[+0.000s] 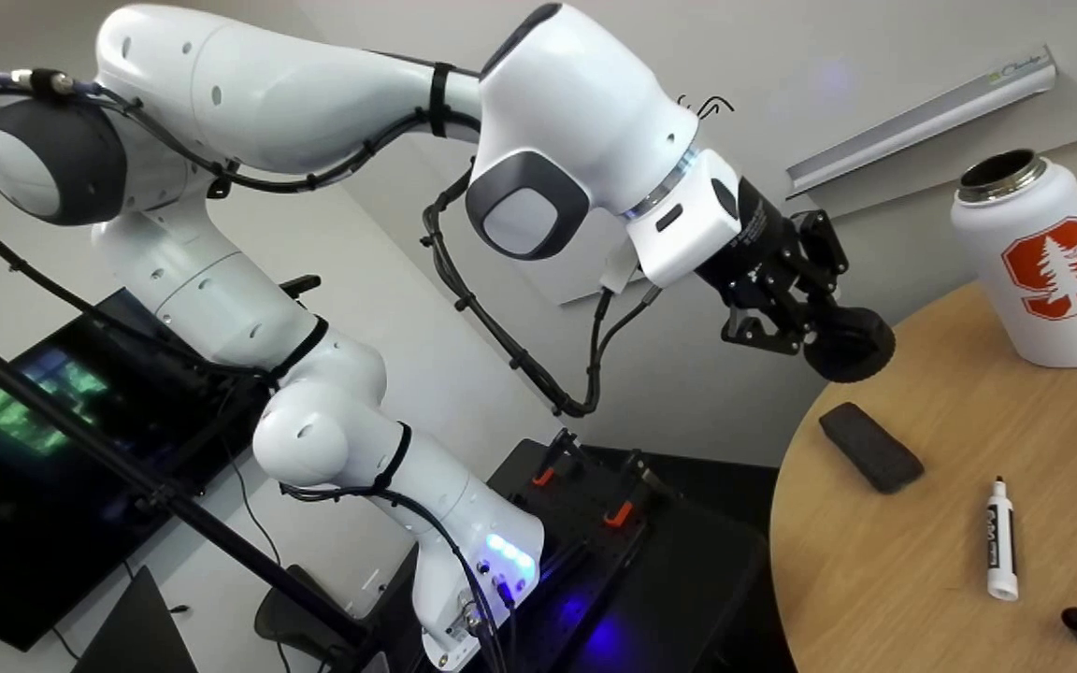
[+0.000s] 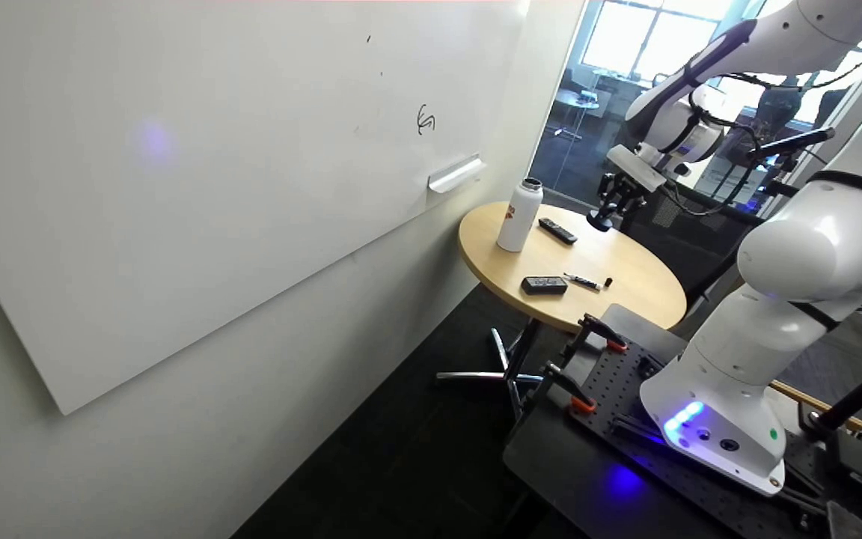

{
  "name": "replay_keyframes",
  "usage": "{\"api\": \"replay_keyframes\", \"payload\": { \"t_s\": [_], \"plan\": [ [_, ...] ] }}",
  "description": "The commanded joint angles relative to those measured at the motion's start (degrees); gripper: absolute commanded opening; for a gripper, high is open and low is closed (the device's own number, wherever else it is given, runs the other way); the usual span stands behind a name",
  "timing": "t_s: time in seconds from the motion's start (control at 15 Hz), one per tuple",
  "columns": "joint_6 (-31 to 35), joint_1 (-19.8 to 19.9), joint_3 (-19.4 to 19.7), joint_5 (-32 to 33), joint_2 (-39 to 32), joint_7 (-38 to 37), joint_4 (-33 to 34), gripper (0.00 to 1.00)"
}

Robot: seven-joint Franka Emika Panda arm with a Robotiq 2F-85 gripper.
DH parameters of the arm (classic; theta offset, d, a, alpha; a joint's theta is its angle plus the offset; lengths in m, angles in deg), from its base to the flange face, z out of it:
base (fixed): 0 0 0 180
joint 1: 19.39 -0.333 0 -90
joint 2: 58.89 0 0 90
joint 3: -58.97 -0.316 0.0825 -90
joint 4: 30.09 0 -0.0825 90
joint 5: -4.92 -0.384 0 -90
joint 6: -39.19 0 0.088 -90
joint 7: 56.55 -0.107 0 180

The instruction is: Put the black lid on the white bottle

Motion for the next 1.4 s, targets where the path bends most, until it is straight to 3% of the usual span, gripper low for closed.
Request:
{"api": "replay_keyframes", "payload": {
  "t_s": [0.0, 0.27, 0.47, 0.6, 0.87, 0.93, 1.33],
  "plan": [
    [0.0, -0.9, 0.7, 0.2, -0.5, -0.9, 0.5, 0.09],
    [-5.8, -0.9, 0.1, 8.5, -1.9, -11.8, 8.0, 0.09],
    [-16.1, -2.9, 0.0, 13.8, -3.8, -16.1, 16.2, 0.09],
    [-22.1, -4.0, -0.6, 13.9, -5.4, -15.7, 21.0, 0.10],
    [-20.2, -6.0, -1.1, 13.1, -10.7, -18.1, 27.2, 0.10],
    [-19.9, -5.7, -0.6, 12.8, -7.3, -15.9, 23.5, 0.11],
    [-20.7, -6.5, -0.7, 12.7, -11.8, -17.4, 27.5, 0.09]
  ]
}}
